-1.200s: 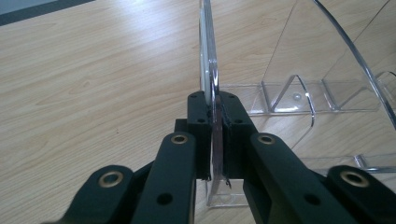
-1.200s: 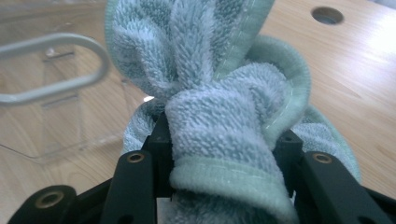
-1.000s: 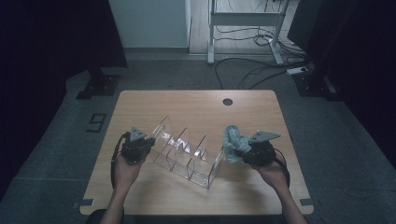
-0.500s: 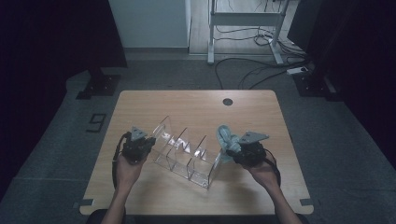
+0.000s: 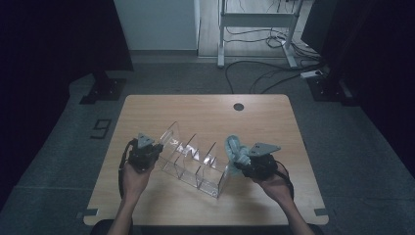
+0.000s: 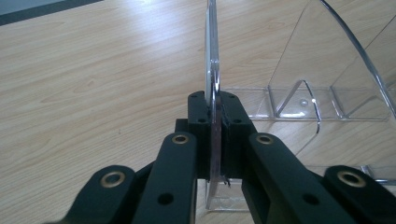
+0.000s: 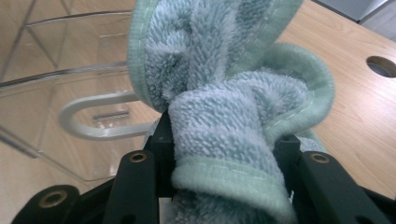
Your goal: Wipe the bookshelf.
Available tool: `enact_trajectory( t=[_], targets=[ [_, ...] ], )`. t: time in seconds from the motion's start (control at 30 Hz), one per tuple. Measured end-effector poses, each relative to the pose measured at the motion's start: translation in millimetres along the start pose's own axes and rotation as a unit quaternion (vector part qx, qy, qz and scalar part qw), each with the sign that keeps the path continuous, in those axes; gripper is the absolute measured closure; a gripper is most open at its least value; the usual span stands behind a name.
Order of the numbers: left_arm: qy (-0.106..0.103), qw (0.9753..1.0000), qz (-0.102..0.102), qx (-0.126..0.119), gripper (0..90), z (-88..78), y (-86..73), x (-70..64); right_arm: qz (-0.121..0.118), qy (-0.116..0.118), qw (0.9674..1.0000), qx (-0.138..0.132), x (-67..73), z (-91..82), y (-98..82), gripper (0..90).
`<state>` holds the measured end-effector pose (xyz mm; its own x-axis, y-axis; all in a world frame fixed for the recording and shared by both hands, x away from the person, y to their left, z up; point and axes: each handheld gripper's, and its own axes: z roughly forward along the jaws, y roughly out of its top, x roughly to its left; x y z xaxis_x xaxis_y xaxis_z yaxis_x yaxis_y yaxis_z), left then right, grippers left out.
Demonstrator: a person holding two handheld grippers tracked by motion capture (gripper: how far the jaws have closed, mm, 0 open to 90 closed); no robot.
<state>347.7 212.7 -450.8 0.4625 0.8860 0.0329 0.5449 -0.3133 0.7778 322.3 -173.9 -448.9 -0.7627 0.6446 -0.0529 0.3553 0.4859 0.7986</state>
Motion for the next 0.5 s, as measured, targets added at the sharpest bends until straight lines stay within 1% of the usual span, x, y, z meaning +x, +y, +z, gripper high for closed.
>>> enact_trajectory(
  t=[0.17, 0.37, 0.5],
  targets=[
    [0.001, 1.0000, 0.000, 0.000, 85.5, 0.1, -0.1, -0.2, -0.008, 0.007, 0.9999, 0.001, 7.2, -1.8, -0.3, 55.9],
    [0.002, 1.0000, -0.001, -0.001, 85.5, 0.3, -0.2, -0.4, -0.010, 0.017, 0.9998, 0.001, 16.2, -3.8, -1.0, 55.9],
    [0.003, 1.0000, -0.002, -0.001, 85.5, 0.3, -0.3, -0.5, -0.016, 0.023, 0.9996, 0.002, 22.3, -5.1, -1.4, 55.9]
  ],
)
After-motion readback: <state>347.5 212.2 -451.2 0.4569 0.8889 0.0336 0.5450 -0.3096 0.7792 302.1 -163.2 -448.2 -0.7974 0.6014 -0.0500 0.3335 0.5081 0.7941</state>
